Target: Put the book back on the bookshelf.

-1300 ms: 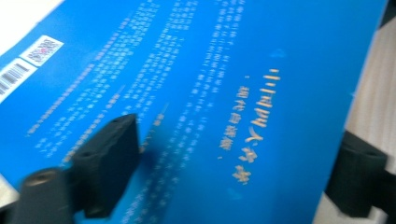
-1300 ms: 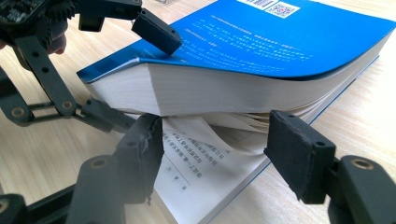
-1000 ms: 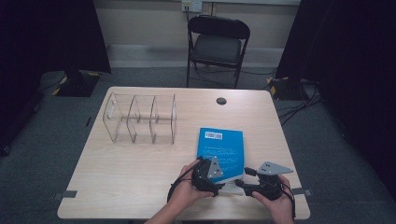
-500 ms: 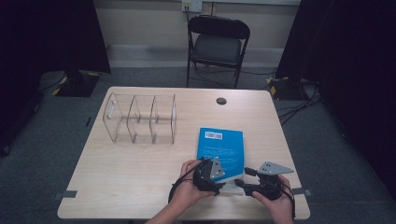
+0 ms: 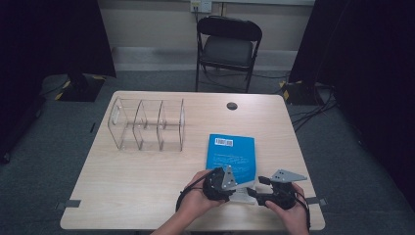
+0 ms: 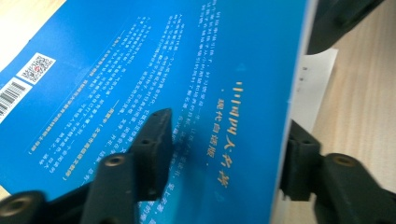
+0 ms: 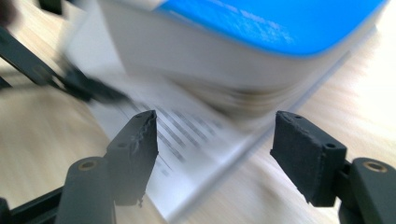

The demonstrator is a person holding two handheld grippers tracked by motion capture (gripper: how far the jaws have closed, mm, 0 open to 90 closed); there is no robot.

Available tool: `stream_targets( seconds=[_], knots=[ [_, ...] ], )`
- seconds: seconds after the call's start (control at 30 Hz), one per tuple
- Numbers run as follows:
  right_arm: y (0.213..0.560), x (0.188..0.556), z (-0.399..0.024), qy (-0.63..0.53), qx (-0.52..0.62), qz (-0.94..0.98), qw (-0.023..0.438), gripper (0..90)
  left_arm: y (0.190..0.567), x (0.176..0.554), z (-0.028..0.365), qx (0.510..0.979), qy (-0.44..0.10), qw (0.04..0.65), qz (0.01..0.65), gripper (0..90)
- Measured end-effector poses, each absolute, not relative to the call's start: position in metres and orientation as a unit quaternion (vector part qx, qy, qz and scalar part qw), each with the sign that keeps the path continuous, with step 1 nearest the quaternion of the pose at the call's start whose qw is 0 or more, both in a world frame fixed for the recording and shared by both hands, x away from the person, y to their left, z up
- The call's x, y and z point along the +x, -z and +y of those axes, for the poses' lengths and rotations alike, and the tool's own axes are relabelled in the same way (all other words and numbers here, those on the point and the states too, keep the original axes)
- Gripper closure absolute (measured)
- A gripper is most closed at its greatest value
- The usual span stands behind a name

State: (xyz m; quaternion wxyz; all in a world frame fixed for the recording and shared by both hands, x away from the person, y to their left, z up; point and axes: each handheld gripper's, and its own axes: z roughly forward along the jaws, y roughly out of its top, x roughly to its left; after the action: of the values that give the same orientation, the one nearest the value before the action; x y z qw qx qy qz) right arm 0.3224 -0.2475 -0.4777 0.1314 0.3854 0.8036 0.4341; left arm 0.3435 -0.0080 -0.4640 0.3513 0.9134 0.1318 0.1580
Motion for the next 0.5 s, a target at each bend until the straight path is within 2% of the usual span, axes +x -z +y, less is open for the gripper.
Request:
stream_targets(
  seconds=[0.27, 0.5],
  knots=[
    [0.486, 0.325, -0.261, -0.421, 0.403, 0.803, 0.126, 30.7, 0.457, 0.345, -0.009, 0.918, -0.146, 0.339, 0.142, 58.4],
    [0.49, 0.327, -0.264, -0.412, 0.404, 0.808, 0.122, 30.4, 0.451, 0.347, -0.012, 0.927, -0.138, 0.318, 0.146, 62.5]
  ],
)
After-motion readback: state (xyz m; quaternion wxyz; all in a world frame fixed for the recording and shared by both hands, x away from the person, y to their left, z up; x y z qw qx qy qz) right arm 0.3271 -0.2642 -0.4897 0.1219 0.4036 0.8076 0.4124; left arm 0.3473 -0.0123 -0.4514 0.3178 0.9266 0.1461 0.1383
